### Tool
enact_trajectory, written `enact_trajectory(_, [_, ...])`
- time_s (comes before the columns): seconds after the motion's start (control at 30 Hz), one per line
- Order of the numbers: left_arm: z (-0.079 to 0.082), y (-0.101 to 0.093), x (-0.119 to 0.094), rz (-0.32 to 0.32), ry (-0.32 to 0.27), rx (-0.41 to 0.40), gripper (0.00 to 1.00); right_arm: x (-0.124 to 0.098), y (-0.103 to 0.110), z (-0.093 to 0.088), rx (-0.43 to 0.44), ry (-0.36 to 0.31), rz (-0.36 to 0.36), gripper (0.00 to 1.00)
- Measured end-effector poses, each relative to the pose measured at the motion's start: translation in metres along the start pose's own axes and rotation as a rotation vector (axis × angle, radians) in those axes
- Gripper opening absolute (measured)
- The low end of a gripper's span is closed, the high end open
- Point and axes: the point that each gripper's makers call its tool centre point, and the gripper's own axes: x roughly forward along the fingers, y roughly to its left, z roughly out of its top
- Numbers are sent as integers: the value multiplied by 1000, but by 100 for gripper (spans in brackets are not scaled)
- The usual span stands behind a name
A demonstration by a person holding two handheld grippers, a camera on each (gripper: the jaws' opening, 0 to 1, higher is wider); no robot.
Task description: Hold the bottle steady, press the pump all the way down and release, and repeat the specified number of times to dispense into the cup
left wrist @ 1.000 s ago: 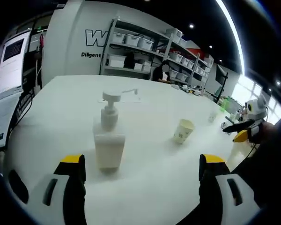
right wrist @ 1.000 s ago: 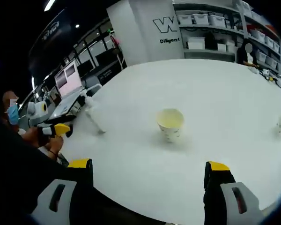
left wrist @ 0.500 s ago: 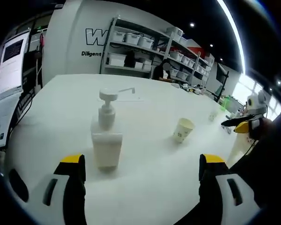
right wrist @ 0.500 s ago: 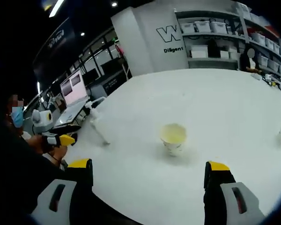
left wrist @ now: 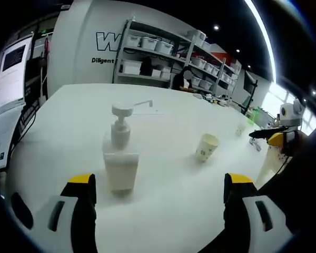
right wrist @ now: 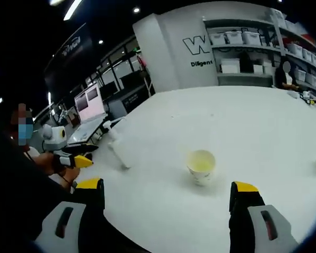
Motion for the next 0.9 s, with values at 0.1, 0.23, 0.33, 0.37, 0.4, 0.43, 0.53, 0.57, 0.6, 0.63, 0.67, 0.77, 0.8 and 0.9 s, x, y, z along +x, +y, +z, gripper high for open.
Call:
enact_trajectory(0.1, [0,1,2,0,7,10,99,0,-1,1,-8,0,-5,100])
enact_trajectory(0.23, [3,3,5,0,8,19,98,0,1,1,-16,4,2,100])
enact_trajectory(0.33, [4,5,7,3,10,21,97,1,3,-1,-19,16,9,100])
enact_trajectory(0.37, [3,6,7,7,21,33,96,1,3,-2,-24,22,6,100])
enact_trajectory(0.4, [3,7,8,9,23,37,96,0,3,-3,-33,29,1,100])
enact_trajectory(0.43, [4,8,8,11,22,37,97,0,4,-4,-40,34,0,100])
enact_trajectory(0.53, [7,10,9,19,13,26,97,0,3,-7,-49,46,-6,100])
enact_trajectory(0.57, [6,13,10,28,19,26,97,-1,3,-8,-48,48,-6,100])
enact_trajectory(0.6, [6,14,11,33,21,29,97,-1,4,-8,-47,47,-5,100])
enact_trajectory(0.63, [6,15,11,39,24,30,97,-1,4,-8,-44,47,-4,100])
enact_trajectory(0.67, [7,16,11,38,17,28,96,-1,5,-8,-43,47,-3,100])
enact_trajectory(0.77, [15,16,10,48,-20,32,94,-2,9,-9,-55,55,10,99])
enact_trajectory(0.8, [18,17,10,54,-23,35,95,-2,9,-9,-60,57,8,99])
enact_trajectory(0.9, [18,17,14,53,-13,32,94,-2,10,-7,-64,56,9,99])
